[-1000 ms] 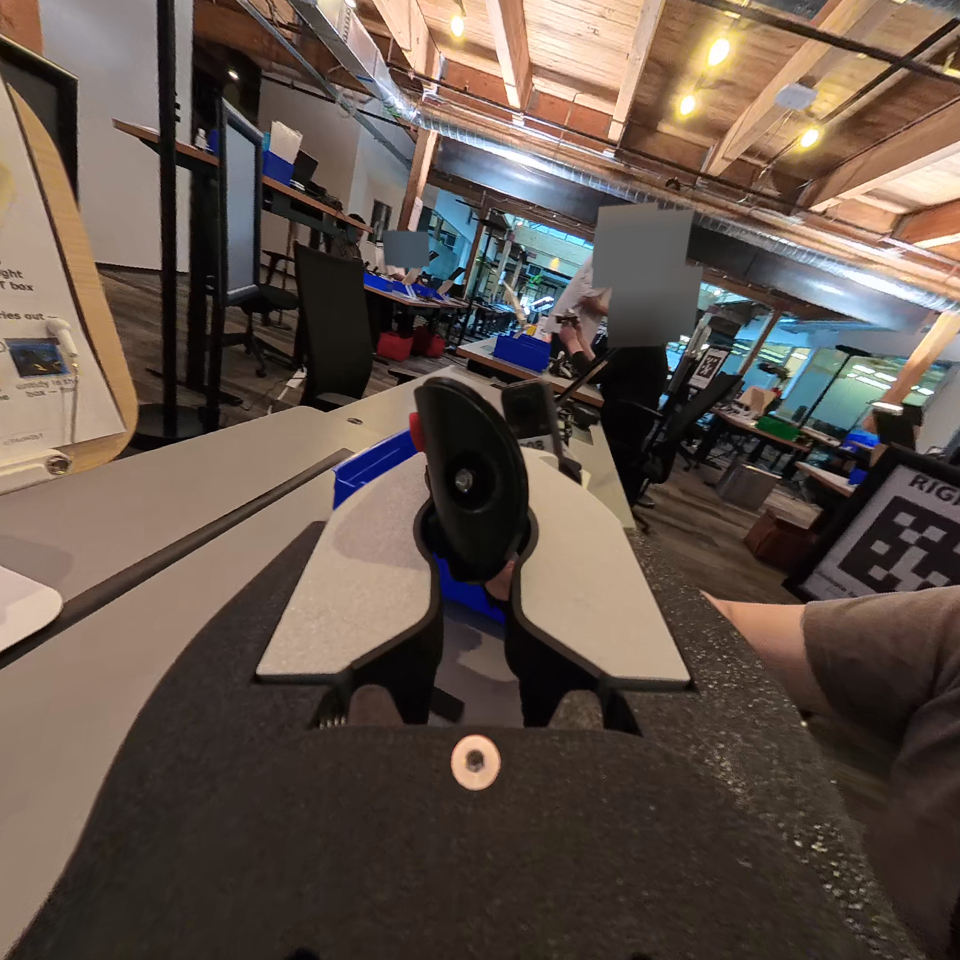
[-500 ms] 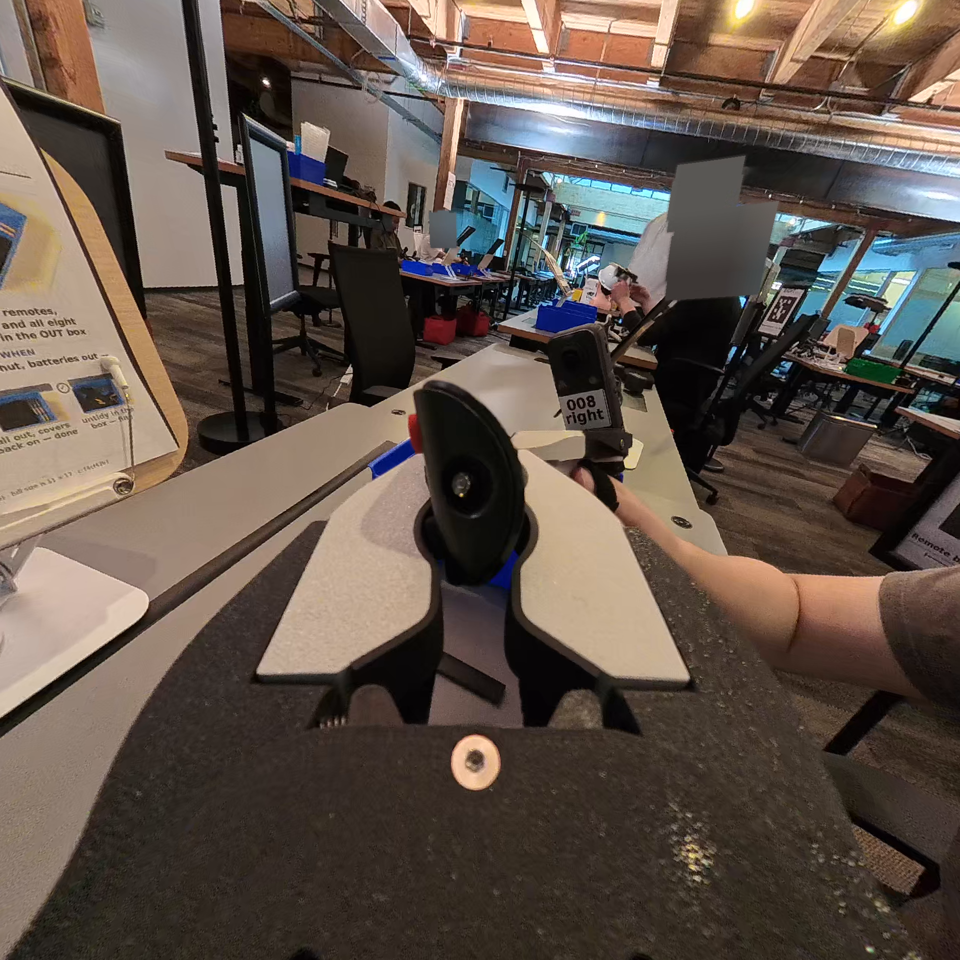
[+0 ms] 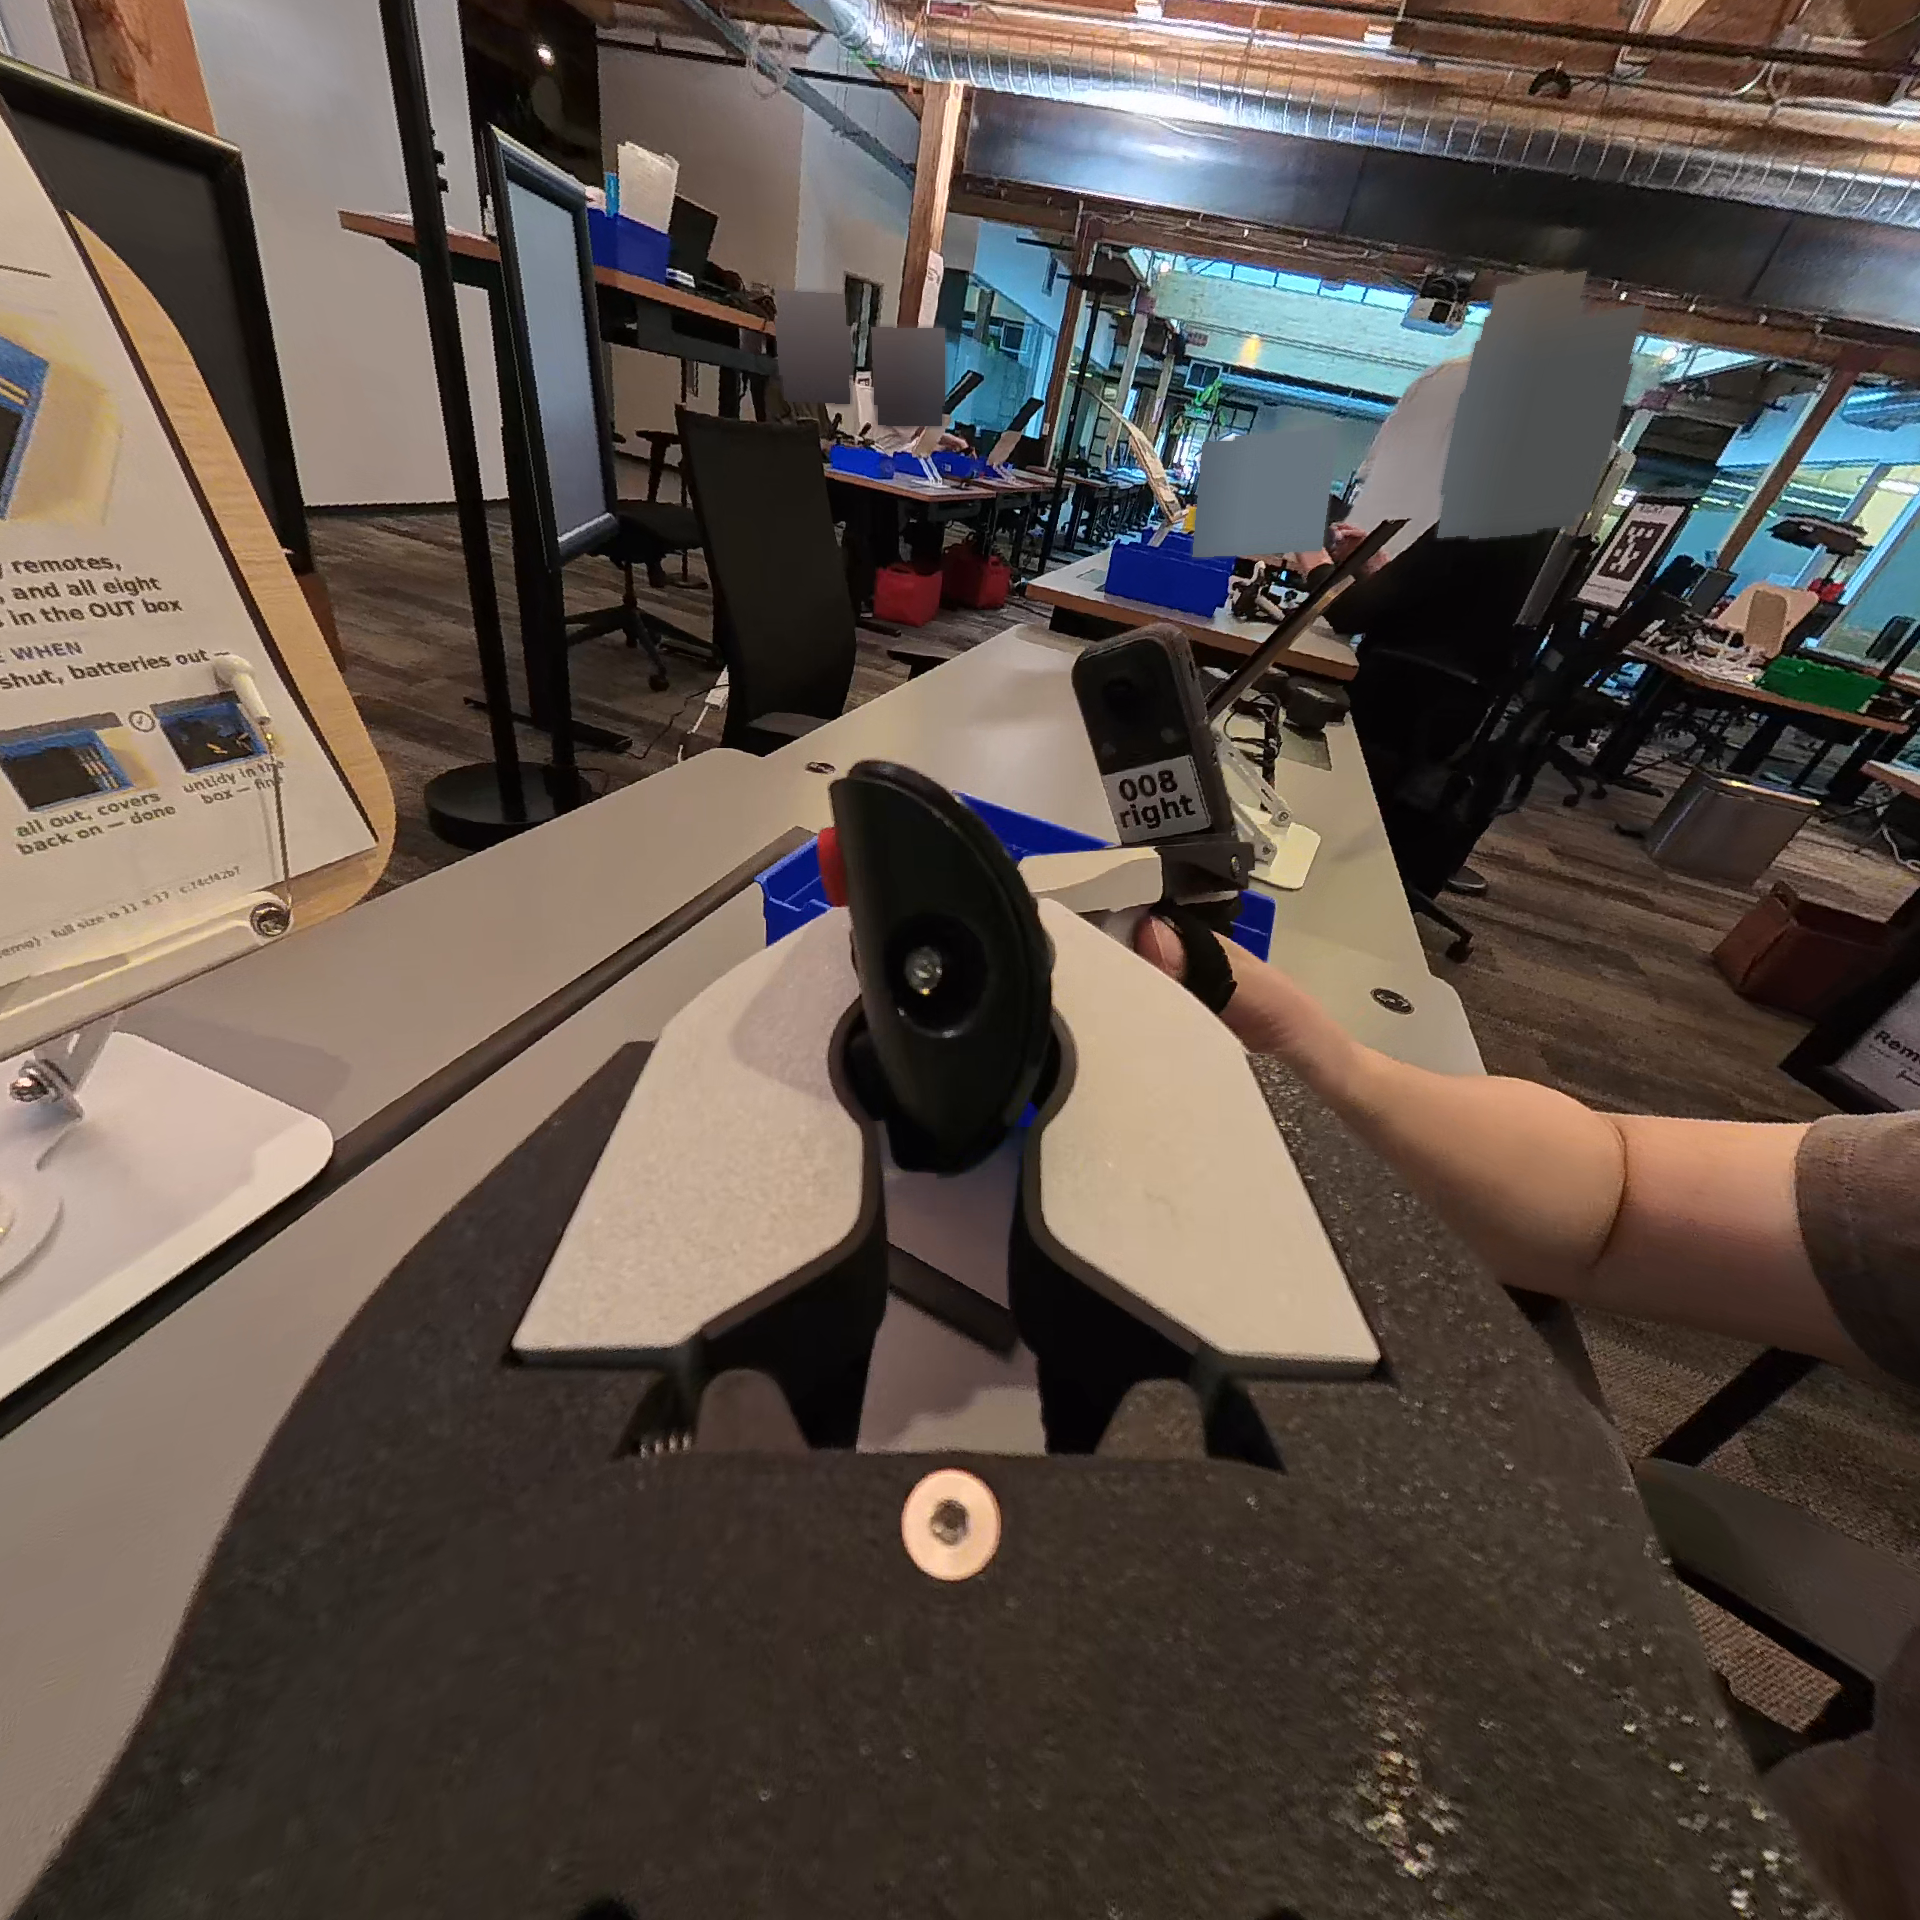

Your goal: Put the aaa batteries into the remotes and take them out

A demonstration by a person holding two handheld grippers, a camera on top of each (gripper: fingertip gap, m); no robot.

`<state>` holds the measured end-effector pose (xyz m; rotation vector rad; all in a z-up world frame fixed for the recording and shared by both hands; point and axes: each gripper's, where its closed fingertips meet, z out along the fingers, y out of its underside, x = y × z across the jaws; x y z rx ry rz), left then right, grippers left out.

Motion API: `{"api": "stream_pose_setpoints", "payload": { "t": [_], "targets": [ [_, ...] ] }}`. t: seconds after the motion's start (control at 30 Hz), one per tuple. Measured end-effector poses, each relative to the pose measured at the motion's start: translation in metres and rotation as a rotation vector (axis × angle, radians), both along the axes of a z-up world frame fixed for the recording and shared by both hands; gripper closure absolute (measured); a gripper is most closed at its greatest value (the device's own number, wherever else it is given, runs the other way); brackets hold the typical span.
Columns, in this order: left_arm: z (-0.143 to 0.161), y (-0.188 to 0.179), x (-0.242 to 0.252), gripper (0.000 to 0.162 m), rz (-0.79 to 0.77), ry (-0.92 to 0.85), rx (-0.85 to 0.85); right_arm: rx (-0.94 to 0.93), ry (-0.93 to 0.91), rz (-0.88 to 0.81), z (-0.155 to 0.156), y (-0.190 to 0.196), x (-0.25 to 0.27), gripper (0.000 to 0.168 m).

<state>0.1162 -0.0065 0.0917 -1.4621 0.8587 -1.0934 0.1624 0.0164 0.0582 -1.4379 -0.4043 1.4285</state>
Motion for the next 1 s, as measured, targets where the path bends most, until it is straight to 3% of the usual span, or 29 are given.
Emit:
{"api": "stream_pose_setpoints", "payload": {
  "t": [0.37,1.0],
  "targets": [
    [-0.002,-0.001,0.001,0.140,0.014,0.028,0.009,-0.036,0.023,0.016,-0.003,0.001,-0.001,0.126],
    [0.008,-0.009,0.000,0.140,-0.014,-0.042,-0.016,0.059,-0.025,0.042,0.014,-0.012,0.004,0.134]
  ]
}}
